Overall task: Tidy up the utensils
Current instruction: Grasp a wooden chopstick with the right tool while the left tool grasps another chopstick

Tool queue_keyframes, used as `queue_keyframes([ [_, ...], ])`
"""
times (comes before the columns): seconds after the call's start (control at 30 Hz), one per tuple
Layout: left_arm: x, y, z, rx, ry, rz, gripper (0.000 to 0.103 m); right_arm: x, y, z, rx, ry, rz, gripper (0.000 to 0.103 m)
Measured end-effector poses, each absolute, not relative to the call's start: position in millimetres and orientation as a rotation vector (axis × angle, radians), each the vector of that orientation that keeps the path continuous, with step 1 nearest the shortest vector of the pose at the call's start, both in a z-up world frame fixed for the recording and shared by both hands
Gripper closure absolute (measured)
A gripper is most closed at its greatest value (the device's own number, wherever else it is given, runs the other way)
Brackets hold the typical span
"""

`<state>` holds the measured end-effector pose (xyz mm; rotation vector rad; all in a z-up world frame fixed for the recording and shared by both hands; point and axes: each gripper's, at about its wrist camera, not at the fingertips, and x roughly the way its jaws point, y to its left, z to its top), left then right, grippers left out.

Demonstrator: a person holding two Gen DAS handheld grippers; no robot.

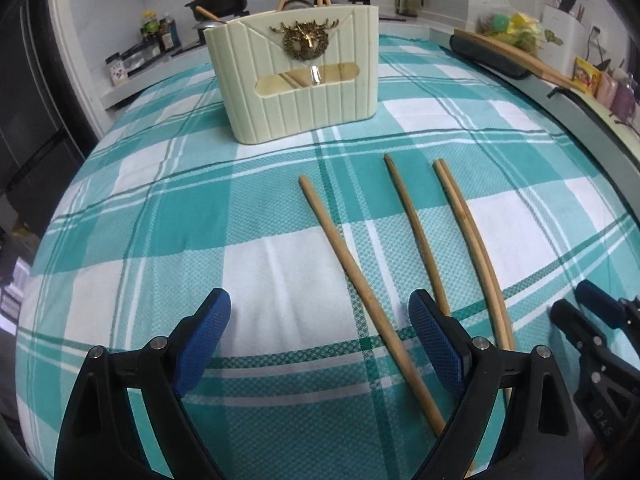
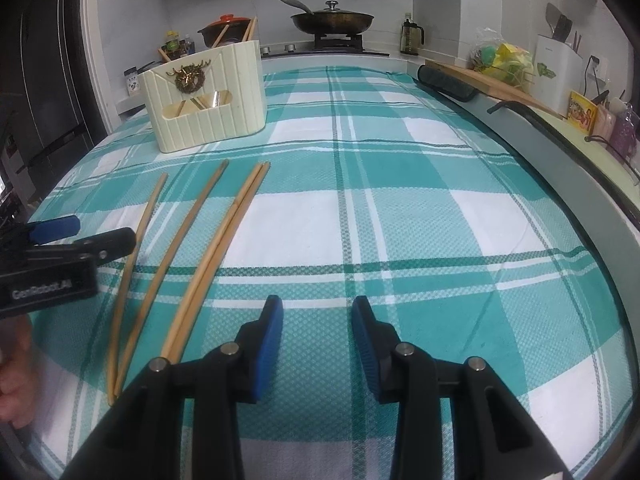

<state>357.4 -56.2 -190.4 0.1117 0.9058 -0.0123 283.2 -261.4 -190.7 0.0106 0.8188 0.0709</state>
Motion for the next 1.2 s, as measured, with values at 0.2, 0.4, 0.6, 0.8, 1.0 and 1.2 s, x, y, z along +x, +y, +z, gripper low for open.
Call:
queue_keyframes([
  [0.2,355.6,-38.6,-200.1,0.062,0.92,0.012,0.006,280.7,-264.0,-187.9,0.045,0.8,0.114,0.066],
  [0.4,350.6,-21.2,-203.1,-0.016,0.932,0.017,0.005,291.9,-247.4,-181.7,0.144,0.843,0.261,0.064],
  [0.6,348.4,-18.9,-203.4,-0.026,0.929,0.018,0.005,312.2,-227.9,-186.4,0.093,0.915,0.207,0.068],
  [0.8,349.1,-20.1,-203.6,-0.018,0.932,0.023,0.005,318.2,-219.4,-185.1,0.014,0.932,0.188,0.068],
  [1.0,351.0,-21.6,-203.0,-0.005,0.94,0.023,0.004,319.2,-198.6,-188.1,-0.112,0.913,0.173,0.067],
  [1.2,338.8,-40.1,-195.4,0.059,0.891,-0.073,0.064,314.3,-220.0,-187.1,-0.057,0.891,0.107,0.096],
])
